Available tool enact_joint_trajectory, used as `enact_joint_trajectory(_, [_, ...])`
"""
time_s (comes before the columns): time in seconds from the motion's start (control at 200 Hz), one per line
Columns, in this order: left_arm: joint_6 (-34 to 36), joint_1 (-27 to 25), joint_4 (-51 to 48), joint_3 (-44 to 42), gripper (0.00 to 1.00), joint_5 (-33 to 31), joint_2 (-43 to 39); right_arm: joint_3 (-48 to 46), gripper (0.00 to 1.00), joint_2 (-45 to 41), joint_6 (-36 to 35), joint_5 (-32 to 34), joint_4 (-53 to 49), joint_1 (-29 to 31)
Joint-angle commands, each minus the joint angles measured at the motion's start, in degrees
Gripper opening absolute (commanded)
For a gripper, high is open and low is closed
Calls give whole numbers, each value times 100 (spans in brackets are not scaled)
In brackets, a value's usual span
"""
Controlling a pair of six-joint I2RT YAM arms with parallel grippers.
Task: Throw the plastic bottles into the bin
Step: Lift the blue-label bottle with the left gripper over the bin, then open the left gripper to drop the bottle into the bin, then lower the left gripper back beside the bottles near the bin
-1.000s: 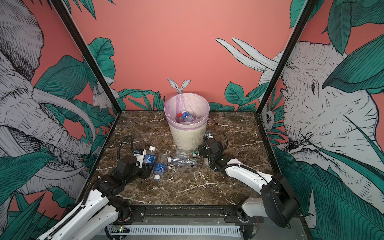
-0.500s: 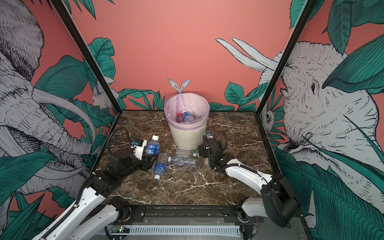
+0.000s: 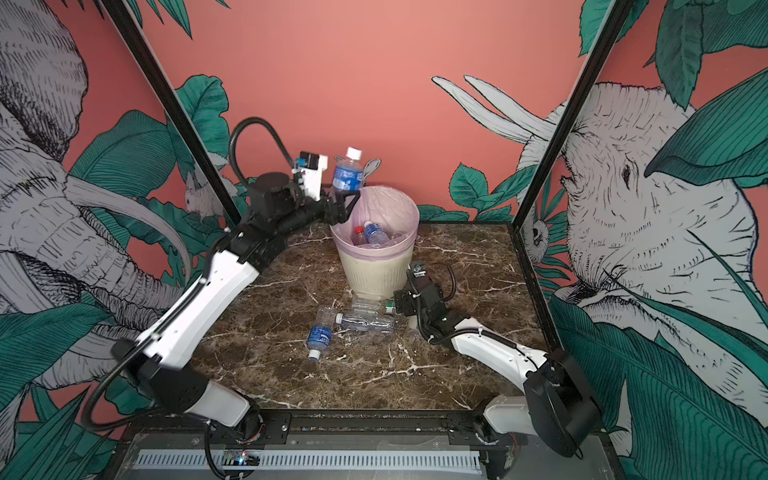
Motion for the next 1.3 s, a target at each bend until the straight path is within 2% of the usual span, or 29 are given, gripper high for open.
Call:
enact_joint_trajectory(0.0, [190, -24, -845, 908, 100, -106, 642, 129, 95, -228, 83, -15, 43, -25])
enact_joint_trajectory(0.1, [280, -24, -445, 559, 100, -410, 391, 118, 96, -328, 74, 0, 14, -26])
enact_joint_trajectory(0.285, [323, -24, -297, -13, 100, -488, -177, 100, 96, -357, 97, -24, 54, -25])
enact_joint_trajectory(0.62, [511, -24, 53, -1863, 100, -873, -1585, 114, 97, -399, 34, 241, -37, -25])
enact_joint_trajectory(0.905, [470, -24, 317, -3575, 100, -1365, -2730, 314, 97, -22, 48, 527, -238, -25])
enact_joint_trajectory(1.06, [403, -24, 426, -4488, 100, -1555, -3266, 531, 96, 167, 214, 723, -672, -25])
enact_joint_trajectory(1.295, [327, -24, 552, -5690, 100, -1879, -3854, 208, 95, 94, 792, 825, -1114, -27])
